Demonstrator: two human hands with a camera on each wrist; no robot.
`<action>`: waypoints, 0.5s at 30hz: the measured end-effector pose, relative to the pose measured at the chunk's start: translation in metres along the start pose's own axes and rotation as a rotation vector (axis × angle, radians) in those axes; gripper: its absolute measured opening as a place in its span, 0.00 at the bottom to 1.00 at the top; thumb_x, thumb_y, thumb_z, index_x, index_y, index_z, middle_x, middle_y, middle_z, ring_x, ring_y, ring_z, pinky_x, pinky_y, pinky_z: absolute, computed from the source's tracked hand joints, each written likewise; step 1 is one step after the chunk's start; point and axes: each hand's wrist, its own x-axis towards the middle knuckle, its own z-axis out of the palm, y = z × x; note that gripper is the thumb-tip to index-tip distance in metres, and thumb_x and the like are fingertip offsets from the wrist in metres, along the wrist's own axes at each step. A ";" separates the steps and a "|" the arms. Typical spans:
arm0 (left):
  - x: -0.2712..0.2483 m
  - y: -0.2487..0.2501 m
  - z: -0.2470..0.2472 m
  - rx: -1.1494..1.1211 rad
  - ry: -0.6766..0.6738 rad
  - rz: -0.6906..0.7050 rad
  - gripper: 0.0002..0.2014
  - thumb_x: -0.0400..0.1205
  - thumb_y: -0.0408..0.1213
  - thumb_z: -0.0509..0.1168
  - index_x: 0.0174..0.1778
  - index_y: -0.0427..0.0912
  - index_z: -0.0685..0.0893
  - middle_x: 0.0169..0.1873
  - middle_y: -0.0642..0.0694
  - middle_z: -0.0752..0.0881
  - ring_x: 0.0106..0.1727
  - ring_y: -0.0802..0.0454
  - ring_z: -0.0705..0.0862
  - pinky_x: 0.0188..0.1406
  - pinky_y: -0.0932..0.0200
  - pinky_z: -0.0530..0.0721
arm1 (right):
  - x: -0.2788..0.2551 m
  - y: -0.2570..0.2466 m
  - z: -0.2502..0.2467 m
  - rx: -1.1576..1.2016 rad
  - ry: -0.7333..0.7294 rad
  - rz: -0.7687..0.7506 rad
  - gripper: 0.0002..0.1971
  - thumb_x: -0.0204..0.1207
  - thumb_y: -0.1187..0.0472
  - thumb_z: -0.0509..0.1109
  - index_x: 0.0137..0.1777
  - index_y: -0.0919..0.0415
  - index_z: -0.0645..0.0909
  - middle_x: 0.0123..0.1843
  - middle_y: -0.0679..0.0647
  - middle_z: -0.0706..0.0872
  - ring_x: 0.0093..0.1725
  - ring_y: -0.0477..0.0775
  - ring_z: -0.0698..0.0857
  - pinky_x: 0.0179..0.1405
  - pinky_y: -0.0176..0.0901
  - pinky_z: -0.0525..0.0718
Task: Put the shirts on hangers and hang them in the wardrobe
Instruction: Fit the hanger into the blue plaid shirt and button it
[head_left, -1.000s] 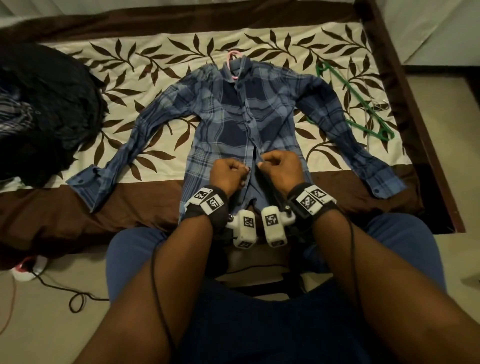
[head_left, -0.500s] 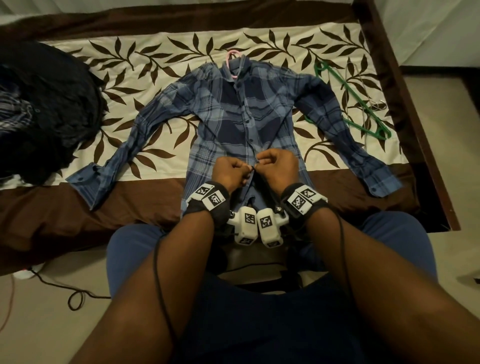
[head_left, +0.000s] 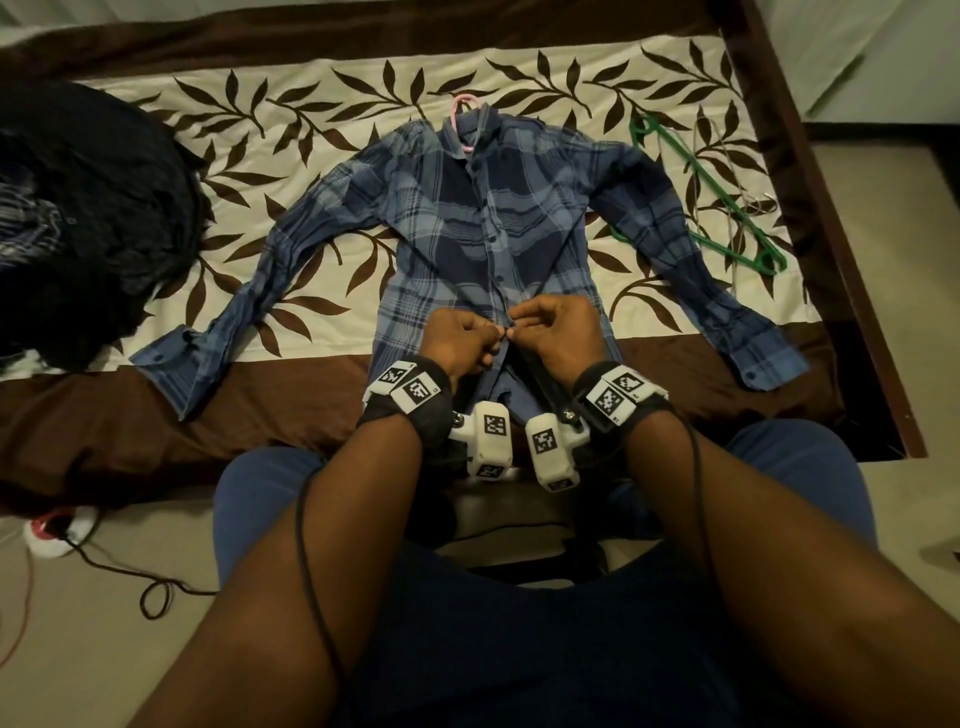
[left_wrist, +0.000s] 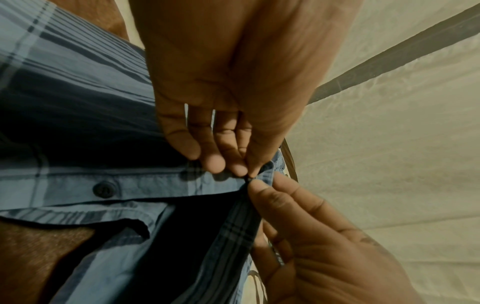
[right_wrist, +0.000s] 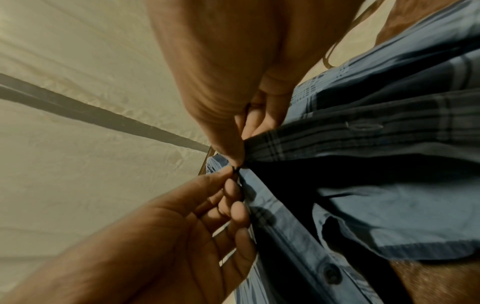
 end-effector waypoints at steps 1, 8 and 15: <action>0.000 0.000 0.000 0.005 0.001 -0.001 0.12 0.83 0.28 0.68 0.33 0.36 0.84 0.28 0.41 0.84 0.23 0.52 0.77 0.19 0.66 0.76 | 0.000 0.001 0.000 -0.009 0.006 -0.008 0.10 0.69 0.73 0.80 0.48 0.62 0.89 0.38 0.53 0.90 0.36 0.44 0.88 0.41 0.32 0.86; 0.003 0.003 -0.003 0.016 -0.049 -0.037 0.09 0.83 0.27 0.67 0.37 0.34 0.85 0.27 0.42 0.82 0.23 0.53 0.75 0.21 0.63 0.76 | 0.000 0.001 -0.003 -0.002 -0.053 -0.027 0.14 0.65 0.71 0.84 0.50 0.63 0.90 0.41 0.55 0.91 0.38 0.47 0.89 0.45 0.37 0.90; 0.007 0.010 -0.009 -0.014 -0.135 -0.124 0.09 0.87 0.31 0.63 0.43 0.34 0.86 0.27 0.45 0.80 0.24 0.54 0.75 0.22 0.65 0.77 | 0.003 0.002 -0.003 -0.150 -0.085 -0.161 0.09 0.68 0.68 0.83 0.48 0.62 0.91 0.37 0.49 0.91 0.35 0.43 0.88 0.40 0.32 0.87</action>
